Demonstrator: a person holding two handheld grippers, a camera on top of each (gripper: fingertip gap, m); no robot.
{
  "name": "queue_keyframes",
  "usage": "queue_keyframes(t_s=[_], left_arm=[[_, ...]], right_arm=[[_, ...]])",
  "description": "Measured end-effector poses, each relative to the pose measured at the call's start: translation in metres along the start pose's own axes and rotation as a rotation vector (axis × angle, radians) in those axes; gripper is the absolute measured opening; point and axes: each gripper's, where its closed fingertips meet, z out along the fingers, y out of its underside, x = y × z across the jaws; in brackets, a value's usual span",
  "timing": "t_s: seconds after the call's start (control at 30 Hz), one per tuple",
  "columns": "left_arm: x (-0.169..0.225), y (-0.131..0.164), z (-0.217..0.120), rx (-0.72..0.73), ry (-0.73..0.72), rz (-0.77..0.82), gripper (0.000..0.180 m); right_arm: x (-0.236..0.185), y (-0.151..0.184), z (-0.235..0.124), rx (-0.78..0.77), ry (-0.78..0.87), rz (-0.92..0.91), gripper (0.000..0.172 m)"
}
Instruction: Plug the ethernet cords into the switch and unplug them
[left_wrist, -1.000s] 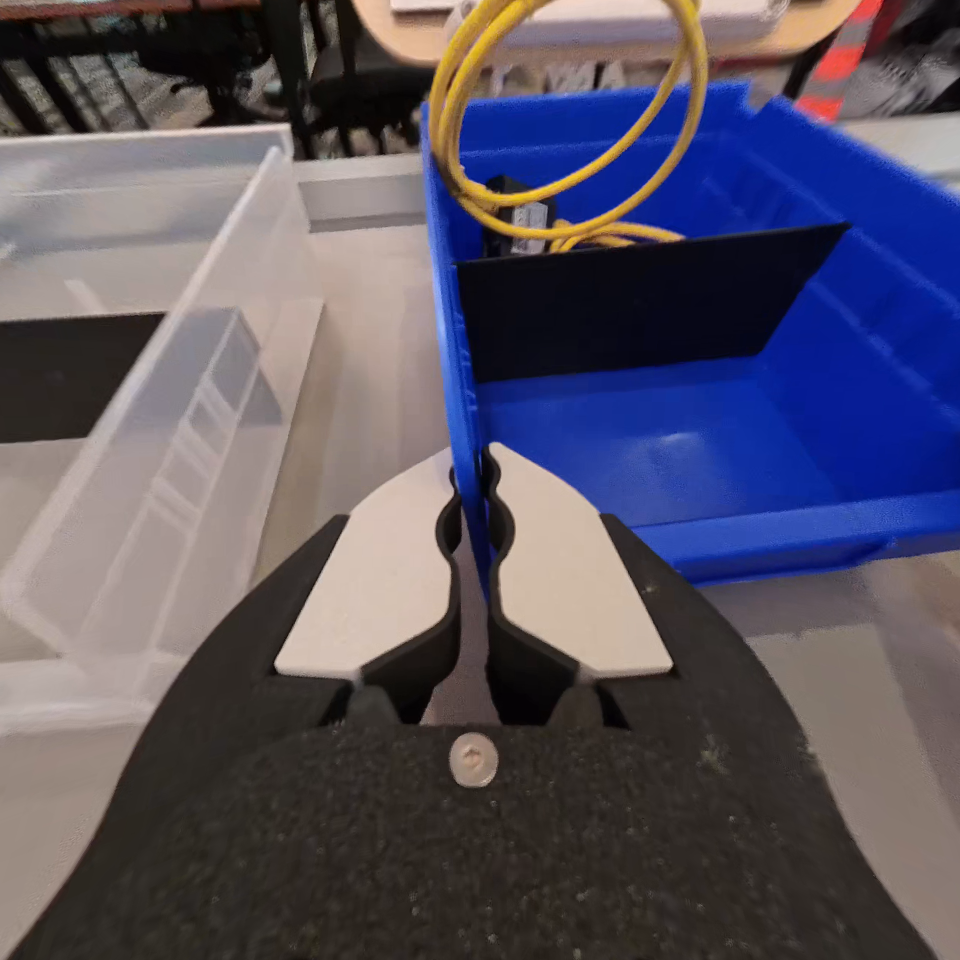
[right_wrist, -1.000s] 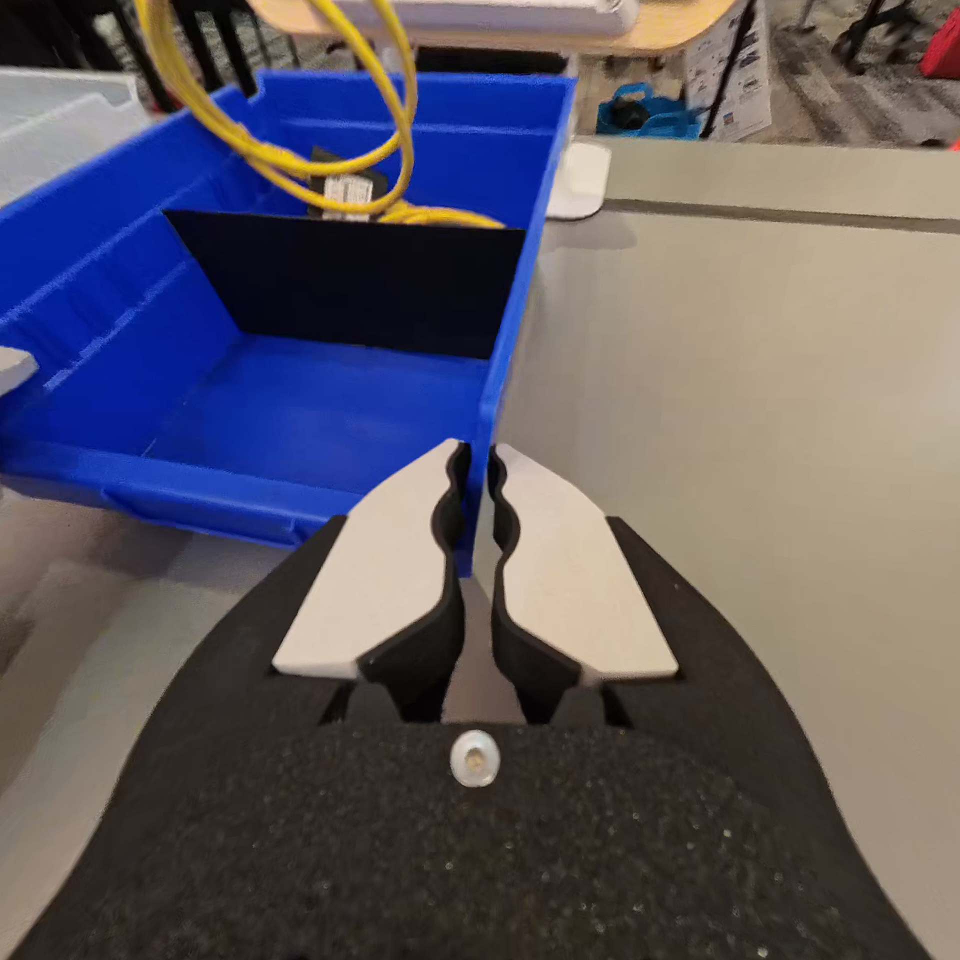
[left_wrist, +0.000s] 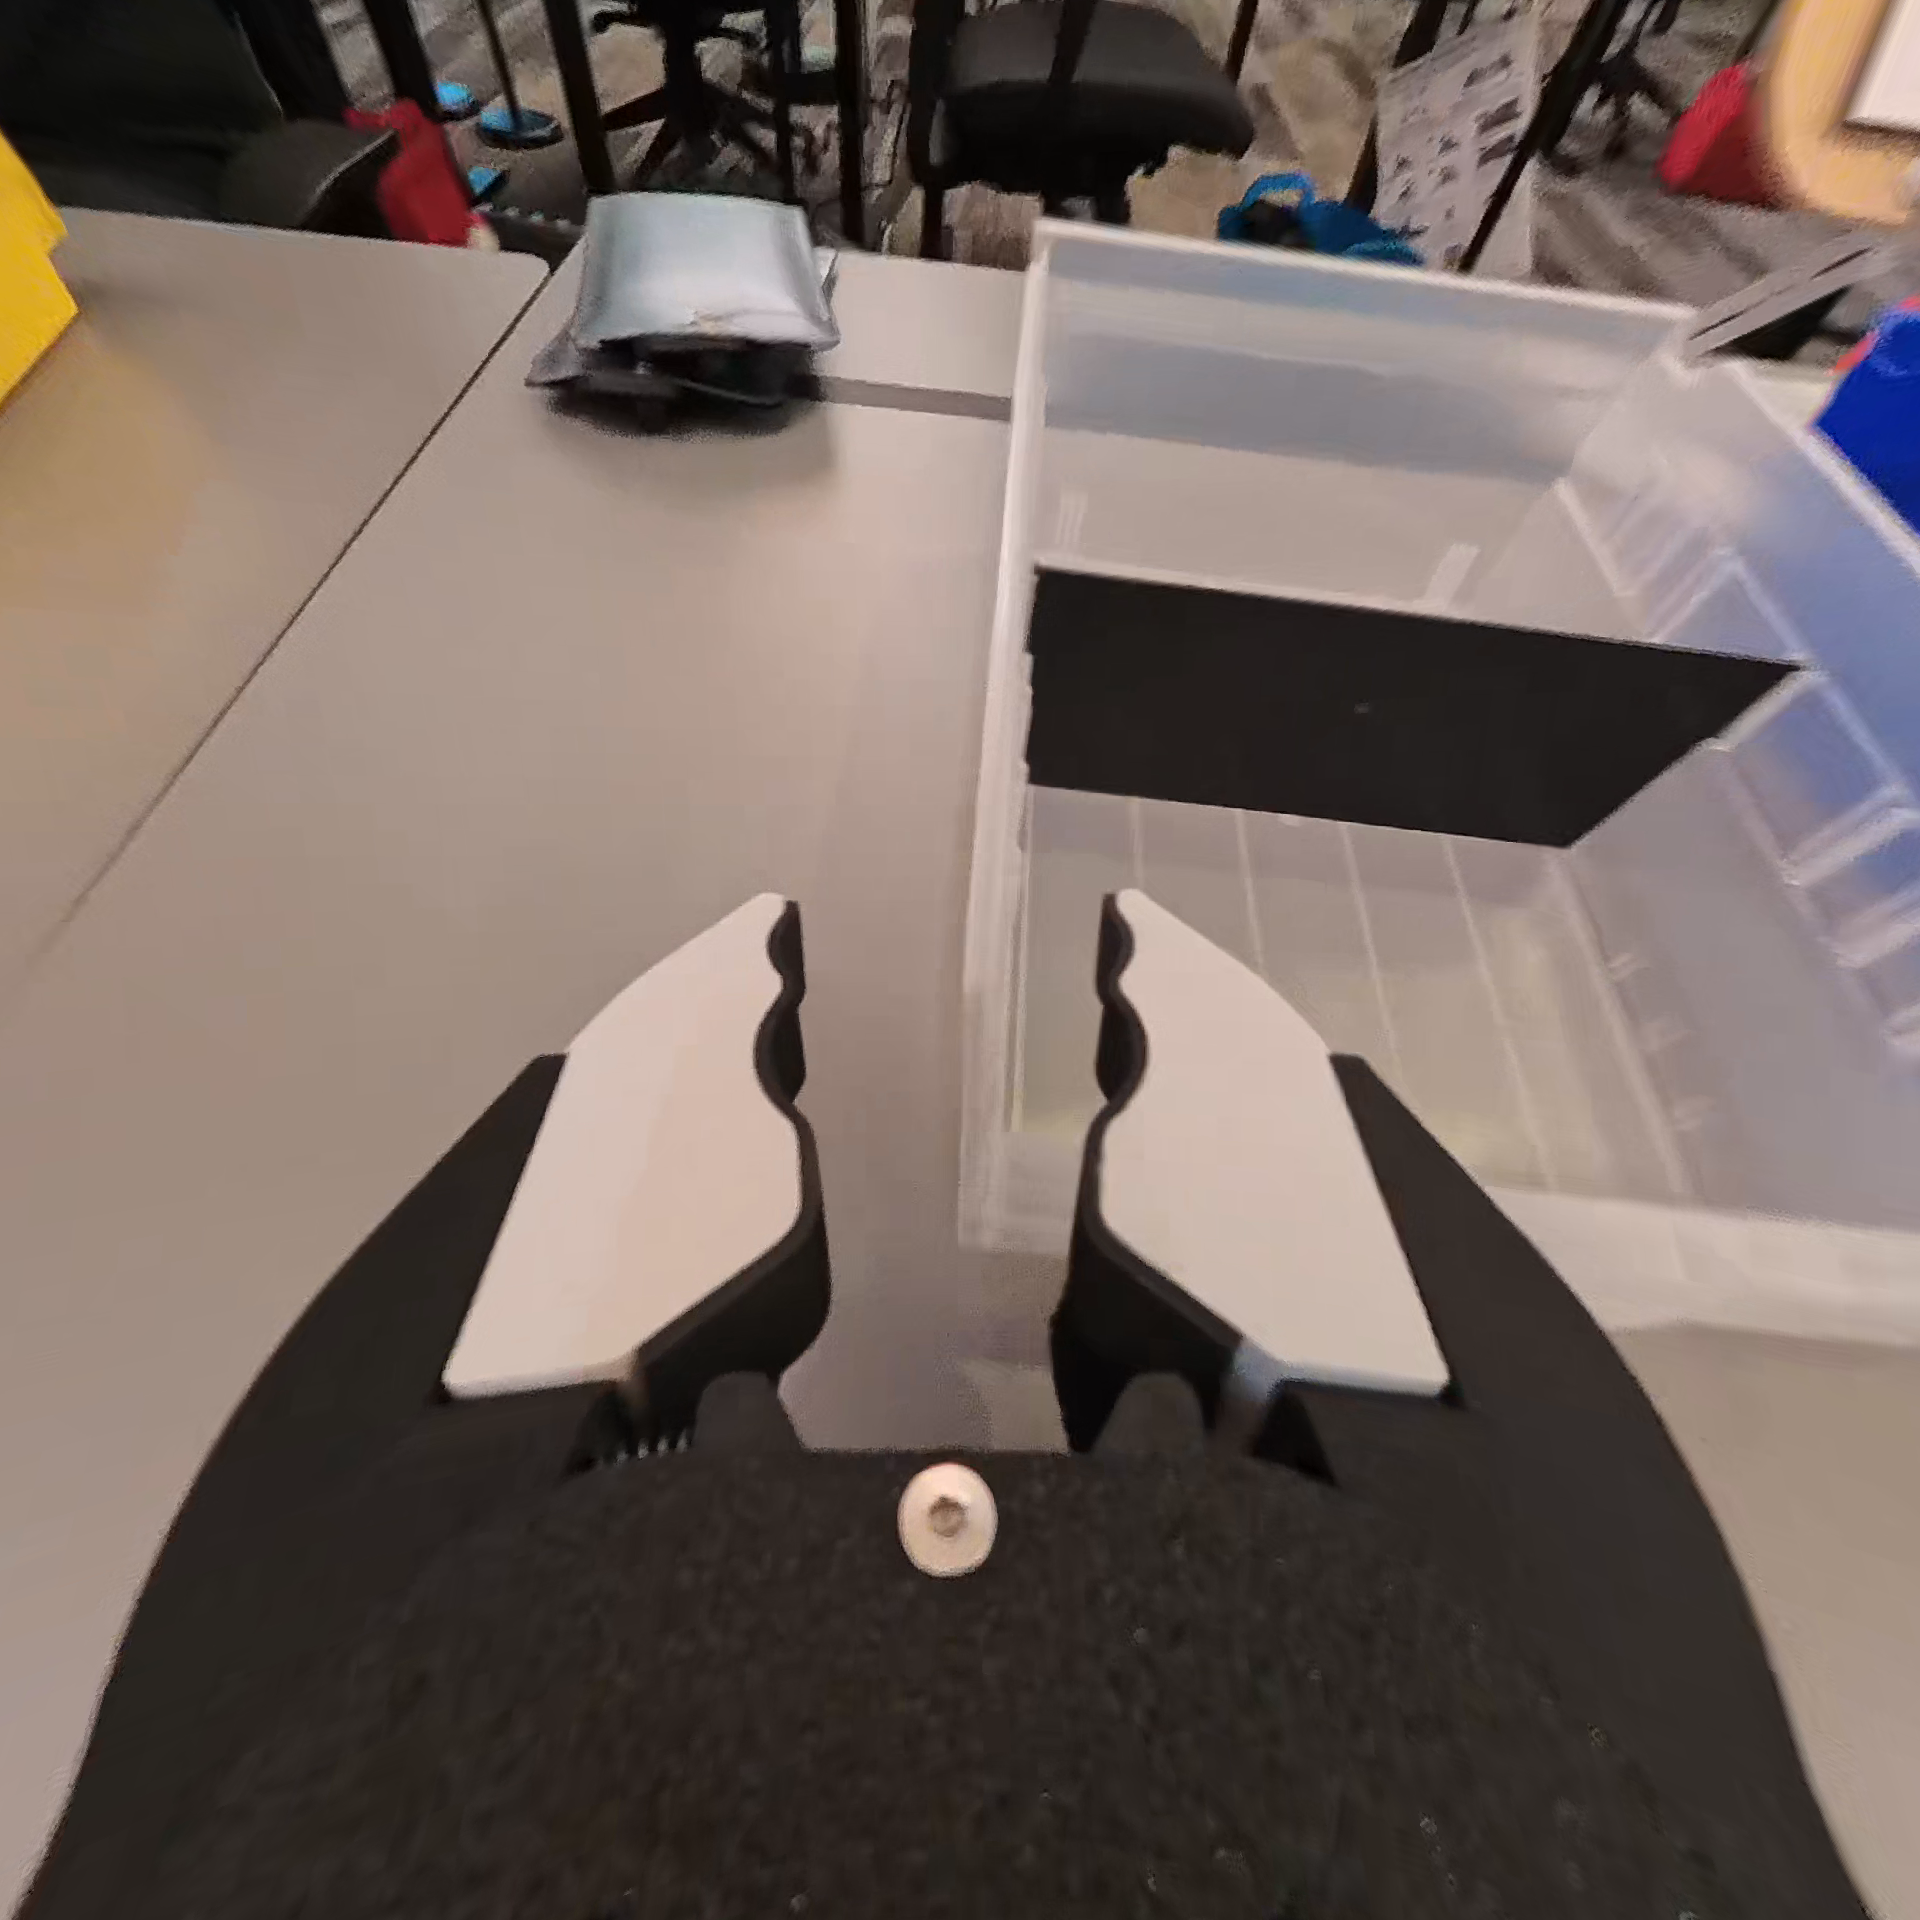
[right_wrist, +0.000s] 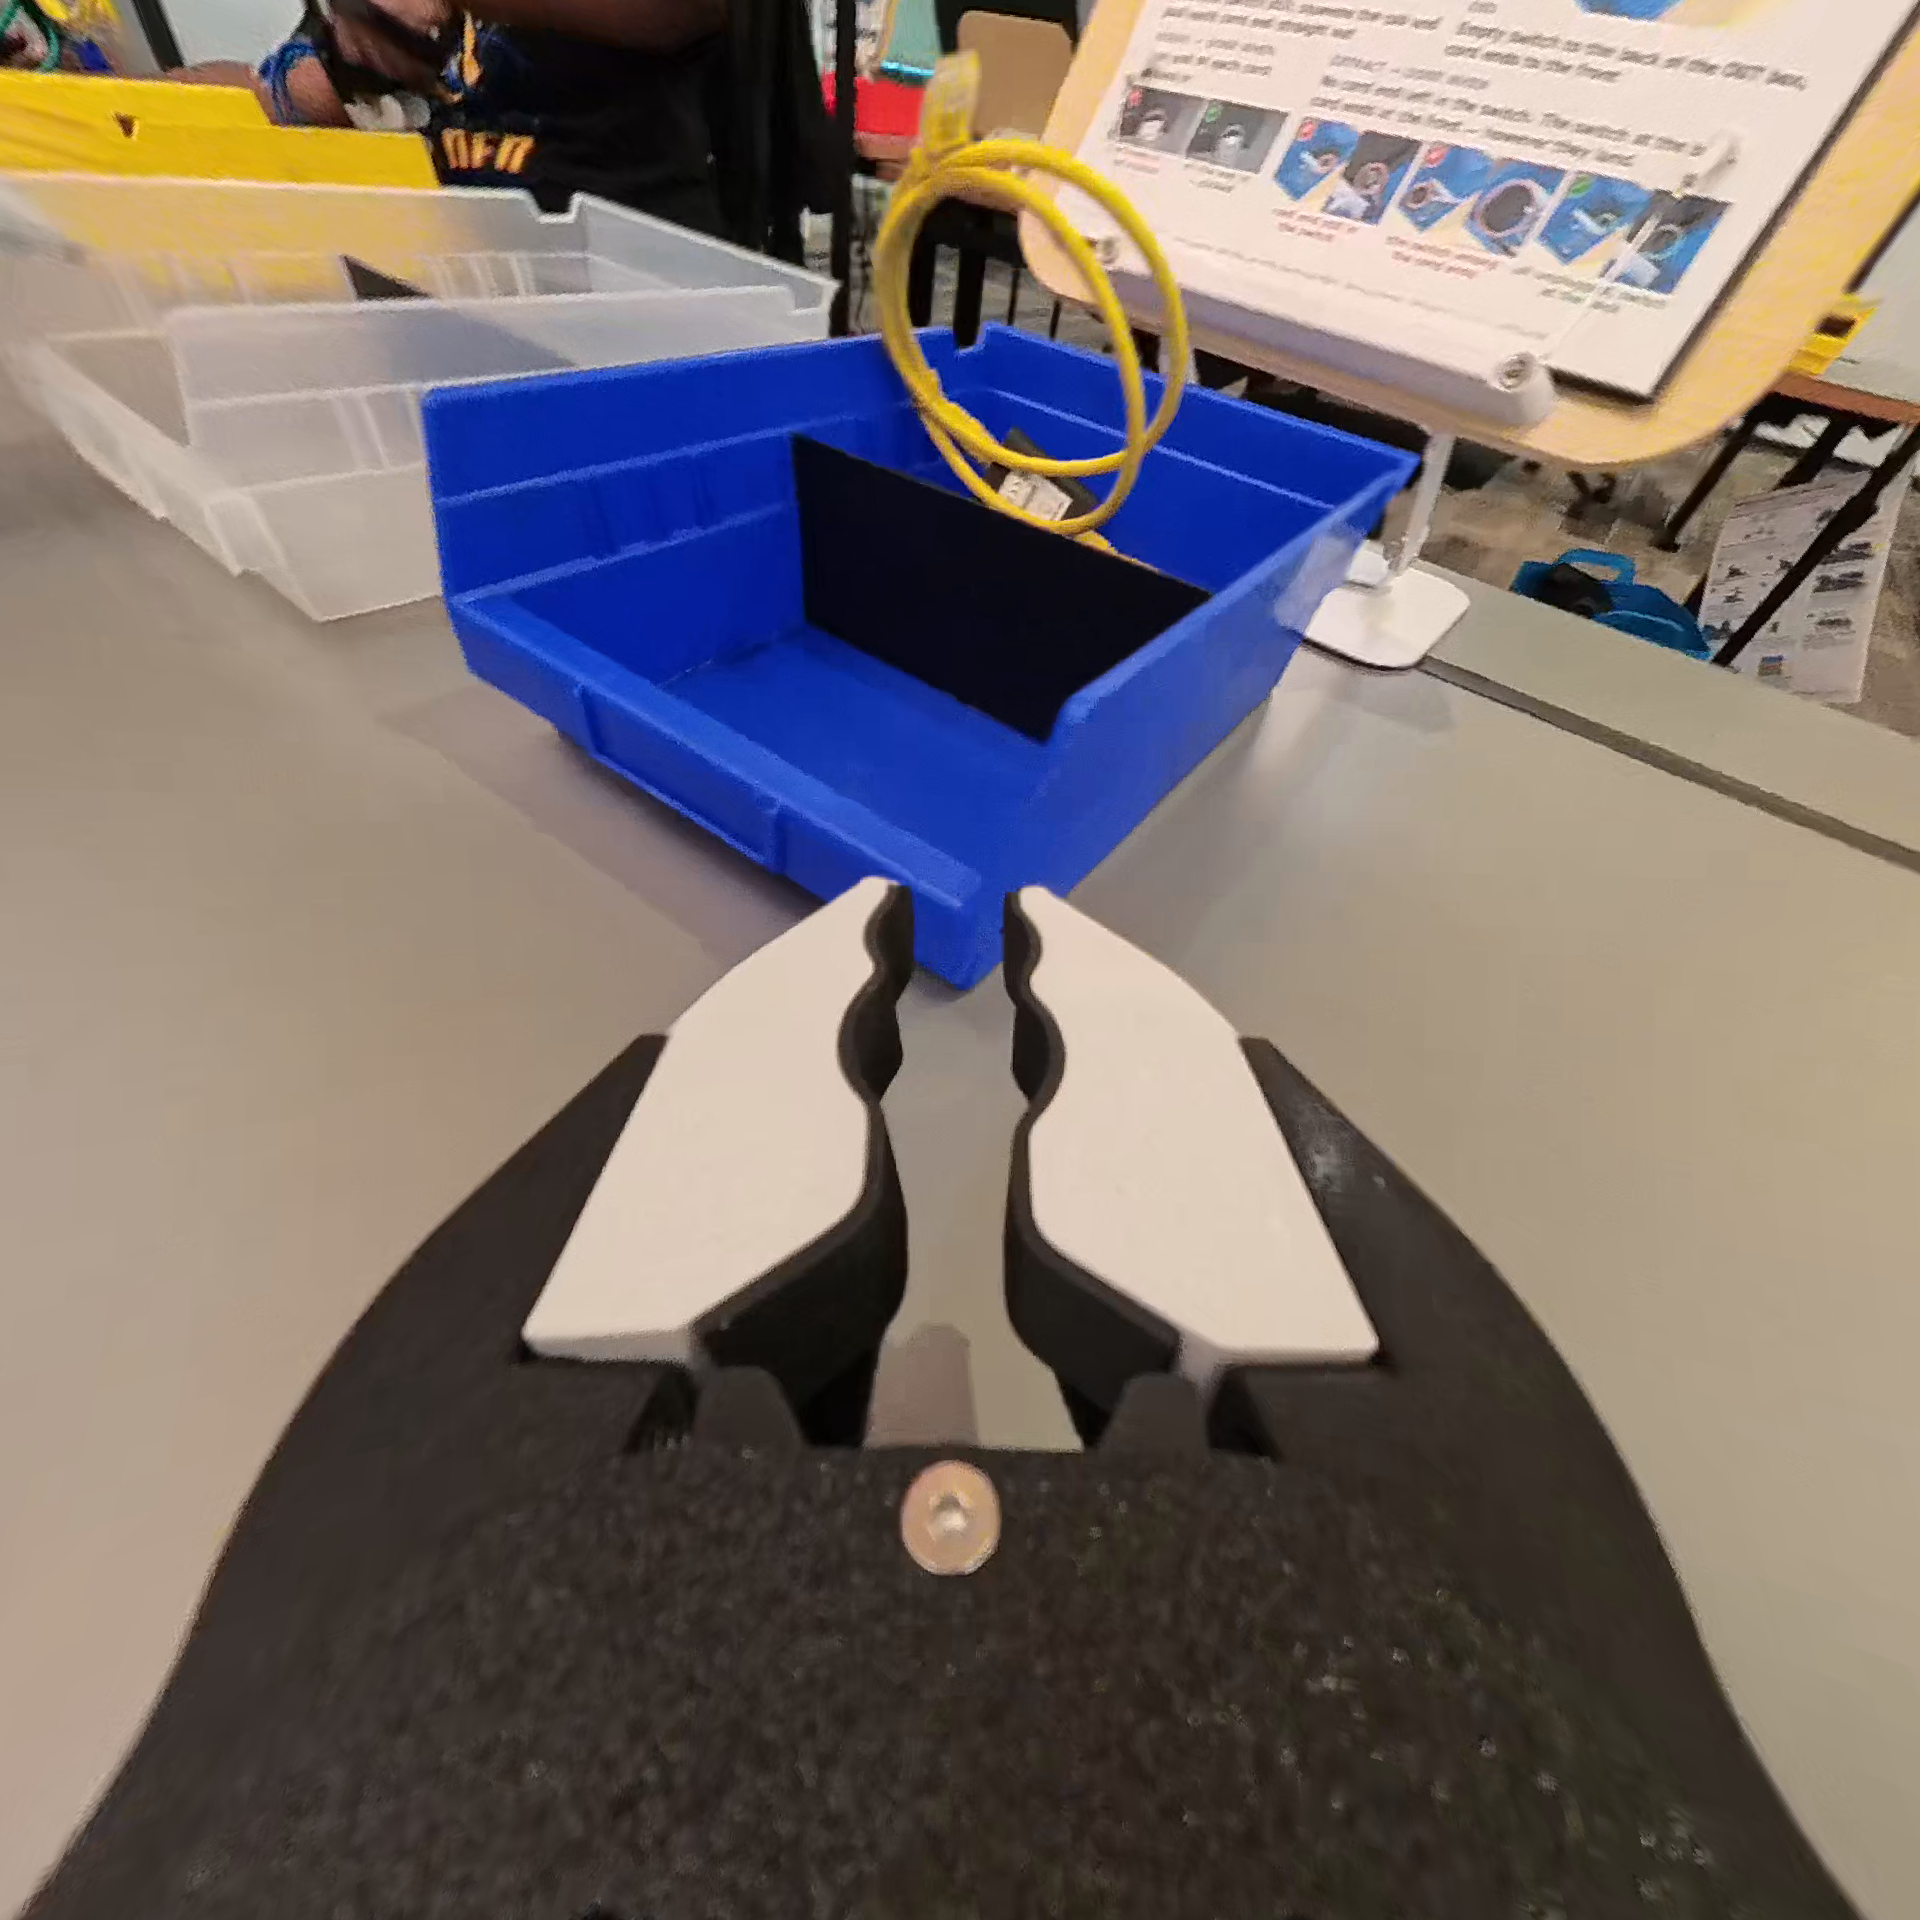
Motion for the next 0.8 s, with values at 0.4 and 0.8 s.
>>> queue_keyframes(t_s=[0.4, 0.8], left_arm=[[0.029, 0.023, -0.019, -0.107, -0.025, -0.038, 0.005], [0.058, 0.065, -0.105, -0.075, -0.13, -0.086, 0.005]], right_arm=[[-0.101, -0.02, 0.015, -0.063, -0.212, 0.034, 0.027], [-0.234, -0.055, 0.141, -0.142, -0.124, 0.088, 0.067]])
